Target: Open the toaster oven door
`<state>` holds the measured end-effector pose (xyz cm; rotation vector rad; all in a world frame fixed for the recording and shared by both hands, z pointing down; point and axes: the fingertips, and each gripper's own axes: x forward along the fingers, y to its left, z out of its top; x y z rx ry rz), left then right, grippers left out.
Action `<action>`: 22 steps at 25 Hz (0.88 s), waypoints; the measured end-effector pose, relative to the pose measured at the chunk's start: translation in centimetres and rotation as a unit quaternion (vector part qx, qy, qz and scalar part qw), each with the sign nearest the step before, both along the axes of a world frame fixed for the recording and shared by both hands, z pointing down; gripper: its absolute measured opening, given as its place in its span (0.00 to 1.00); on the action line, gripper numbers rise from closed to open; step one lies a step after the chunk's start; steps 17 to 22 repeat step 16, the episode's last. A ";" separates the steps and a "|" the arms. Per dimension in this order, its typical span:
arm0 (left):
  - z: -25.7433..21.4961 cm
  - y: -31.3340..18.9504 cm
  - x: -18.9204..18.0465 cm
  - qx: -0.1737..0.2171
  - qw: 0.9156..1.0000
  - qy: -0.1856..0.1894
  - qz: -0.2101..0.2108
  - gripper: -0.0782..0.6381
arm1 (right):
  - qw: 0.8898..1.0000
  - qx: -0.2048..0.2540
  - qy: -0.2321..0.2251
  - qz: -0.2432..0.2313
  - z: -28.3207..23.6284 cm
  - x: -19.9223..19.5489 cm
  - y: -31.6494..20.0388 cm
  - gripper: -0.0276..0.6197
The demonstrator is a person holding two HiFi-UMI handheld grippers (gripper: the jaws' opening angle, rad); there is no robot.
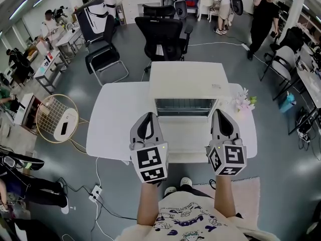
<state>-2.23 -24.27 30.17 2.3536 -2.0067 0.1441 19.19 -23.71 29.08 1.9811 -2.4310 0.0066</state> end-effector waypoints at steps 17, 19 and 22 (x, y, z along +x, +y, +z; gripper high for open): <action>0.1 0.0 0.3 -0.002 1.000 -0.001 0.003 0.12 | 1.000 -0.002 0.006 0.001 0.2 0.3 -0.2 0.04; 0.1 0.0 0.3 -0.002 1.000 -0.001 0.003 0.12 | 1.000 -0.002 0.006 0.001 0.2 0.3 -0.2 0.04; 0.1 0.0 0.3 -0.002 1.000 -0.001 0.003 0.12 | 1.000 -0.002 0.006 0.001 0.2 0.3 -0.2 0.04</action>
